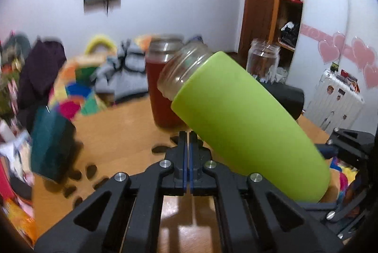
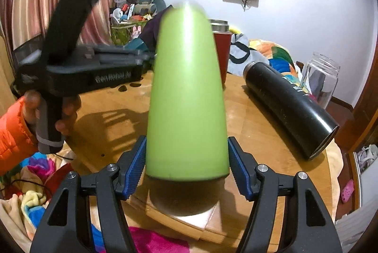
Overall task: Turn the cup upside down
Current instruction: 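Grasp the green cup's base with the right tool while the left tool releases it, then rotate the green cup with the right tool until its base faces up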
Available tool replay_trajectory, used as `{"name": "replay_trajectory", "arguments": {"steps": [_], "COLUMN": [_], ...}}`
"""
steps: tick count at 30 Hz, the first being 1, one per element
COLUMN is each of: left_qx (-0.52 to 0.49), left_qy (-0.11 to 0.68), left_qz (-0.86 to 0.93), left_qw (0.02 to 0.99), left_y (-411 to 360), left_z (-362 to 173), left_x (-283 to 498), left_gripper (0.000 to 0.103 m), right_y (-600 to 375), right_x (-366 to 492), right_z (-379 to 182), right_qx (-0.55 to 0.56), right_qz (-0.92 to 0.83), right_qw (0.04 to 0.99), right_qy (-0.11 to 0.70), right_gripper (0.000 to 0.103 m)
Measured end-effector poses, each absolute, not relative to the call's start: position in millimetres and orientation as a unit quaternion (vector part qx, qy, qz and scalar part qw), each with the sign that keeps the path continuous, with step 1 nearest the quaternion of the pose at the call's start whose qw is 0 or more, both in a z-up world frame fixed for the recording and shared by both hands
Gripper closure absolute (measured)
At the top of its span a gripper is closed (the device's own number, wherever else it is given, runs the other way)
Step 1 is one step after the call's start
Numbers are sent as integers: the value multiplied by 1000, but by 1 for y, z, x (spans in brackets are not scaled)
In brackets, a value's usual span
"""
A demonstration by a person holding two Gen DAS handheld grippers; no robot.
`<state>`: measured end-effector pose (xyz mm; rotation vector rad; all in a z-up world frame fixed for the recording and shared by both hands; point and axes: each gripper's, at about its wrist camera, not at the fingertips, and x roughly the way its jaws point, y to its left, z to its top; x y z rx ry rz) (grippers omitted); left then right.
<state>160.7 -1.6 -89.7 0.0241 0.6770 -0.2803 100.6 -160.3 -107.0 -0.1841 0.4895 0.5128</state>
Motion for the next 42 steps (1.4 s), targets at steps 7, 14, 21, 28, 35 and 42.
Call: {"name": "replay_trajectory", "arguments": {"steps": [7,14,21,28,35,42], "left_qx": [14,13,42,91,81,77], "left_qy": [335,320,301,288,291,273], "left_qz": [-131,-134,-157,-161,-167,-171], "left_qw": [933,938,940,939,939,944], "left_y": [1,2,-16,-47,-48,-45], "left_z": [-79,-78,-70,-70,-71,-67], "left_x": [155,148,121,97,98,94], "left_gripper": [103,103,94,45,42,42], "right_y": [-154,-154,-149,-153,-154,-157], "right_x": [93,84,71,70,77,64], "right_z": [-109,-110,-113,-117,-131,-123], "right_qx": [-105,-108,-109,-77,-55,-61], "right_qz": [245,263,296,297,289,280], "right_qw": [937,934,926,928,927,937], "right_qy": [226,218,206,211,233,199], "right_gripper": [40,40,40,39,40,40]}}
